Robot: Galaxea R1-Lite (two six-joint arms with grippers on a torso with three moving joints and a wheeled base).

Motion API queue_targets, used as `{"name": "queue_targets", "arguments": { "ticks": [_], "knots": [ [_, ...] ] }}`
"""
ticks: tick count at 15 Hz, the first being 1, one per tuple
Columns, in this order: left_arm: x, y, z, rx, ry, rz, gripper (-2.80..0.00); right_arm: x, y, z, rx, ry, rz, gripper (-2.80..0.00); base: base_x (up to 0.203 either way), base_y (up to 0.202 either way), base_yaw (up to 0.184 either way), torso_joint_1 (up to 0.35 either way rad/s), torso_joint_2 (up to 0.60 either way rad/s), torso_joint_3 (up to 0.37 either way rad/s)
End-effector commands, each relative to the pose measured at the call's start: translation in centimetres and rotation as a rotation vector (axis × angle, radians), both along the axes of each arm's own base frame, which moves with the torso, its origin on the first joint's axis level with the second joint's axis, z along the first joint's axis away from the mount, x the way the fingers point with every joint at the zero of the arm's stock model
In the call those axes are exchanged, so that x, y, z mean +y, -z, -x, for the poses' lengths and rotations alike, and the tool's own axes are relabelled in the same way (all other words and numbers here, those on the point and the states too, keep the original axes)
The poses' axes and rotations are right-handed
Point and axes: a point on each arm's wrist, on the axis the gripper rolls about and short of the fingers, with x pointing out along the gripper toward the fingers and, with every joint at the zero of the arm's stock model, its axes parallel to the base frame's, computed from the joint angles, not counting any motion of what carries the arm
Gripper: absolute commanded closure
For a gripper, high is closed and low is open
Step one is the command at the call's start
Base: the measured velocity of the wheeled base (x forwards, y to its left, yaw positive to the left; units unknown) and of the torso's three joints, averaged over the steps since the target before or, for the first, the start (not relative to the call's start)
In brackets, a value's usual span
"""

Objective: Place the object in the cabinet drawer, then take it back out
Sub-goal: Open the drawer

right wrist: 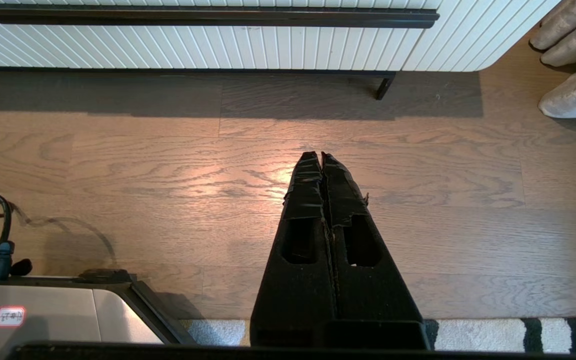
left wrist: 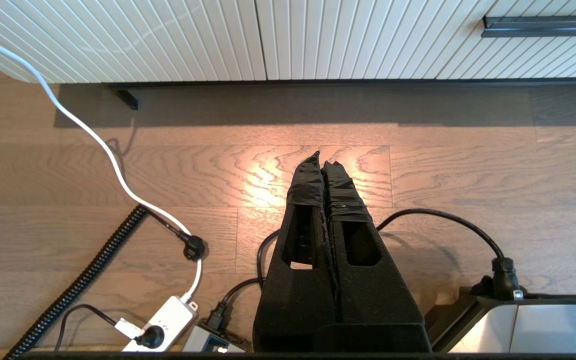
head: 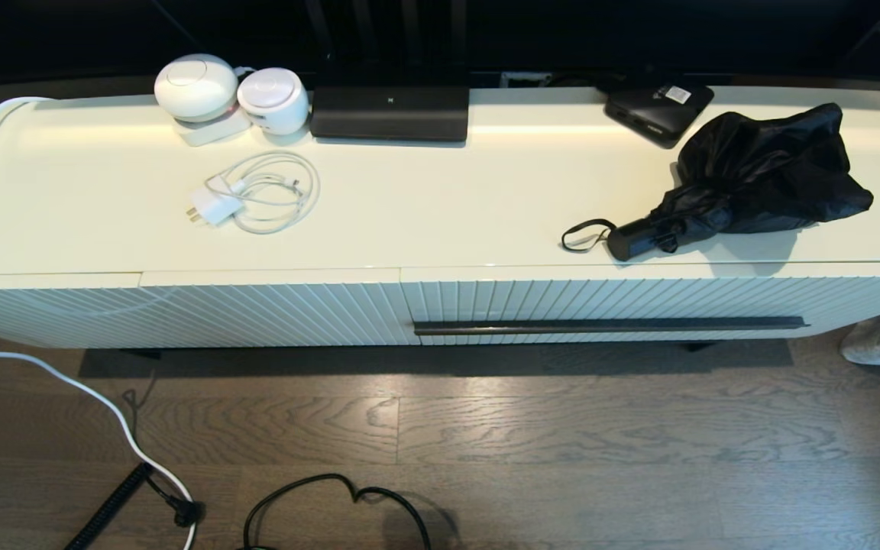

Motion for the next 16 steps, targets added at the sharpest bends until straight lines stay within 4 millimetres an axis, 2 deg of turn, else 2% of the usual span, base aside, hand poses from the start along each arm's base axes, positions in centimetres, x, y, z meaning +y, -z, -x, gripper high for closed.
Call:
{"name": "queue_targets", "arguments": {
  "ticks": [1, 5, 8, 10, 14, 16],
  "knots": [
    [0.0, 0.0, 0.0, 0.000, 0.001, 0.000, 0.00, 0.0, 0.0, 0.0, -0.002, 0.000, 0.000, 0.00, 0.000, 0.000, 0.000, 0.000, 0.00, 0.000],
    [0.0, 0.0, 0.0, 0.000, -0.001, 0.000, 0.00, 0.0, -0.5, 0.2, -0.015, 0.005, 0.017, 0.00, 0.000, 0.000, 0.000, 0.000, 0.00, 0.000],
    [0.0, 0.0, 0.0, 0.001, 0.000, 0.000, 0.00, 0.0, -4.7, 1.8, -0.109, -0.004, 0.018, 0.00, 0.000, 0.000, 0.000, 0.000, 0.00, 0.000],
    [0.0, 0.0, 0.0, 0.000, -0.001, 0.000, 0.00, 0.0, -7.0, 3.0, -0.085, -0.007, 0.018, 0.00, 0.000, 0.000, 0.000, 0.000, 0.00, 0.000],
    [0.0, 0.0, 0.0, 0.000, 0.000, 0.000, 0.00, 0.0, -11.0, 1.1, 0.036, -0.034, 0.022, 0.00, 0.000, 0.000, 0.000, 0.000, 0.00, 0.000],
    [0.0, 0.0, 0.0, 0.000, 0.001, 0.000, 0.00, 0.0, -12.8, -0.9, 0.115, -0.086, 0.061, 0.00, 0.000, 0.000, 0.000, 0.000, 0.00, 0.000]
  ]
}}
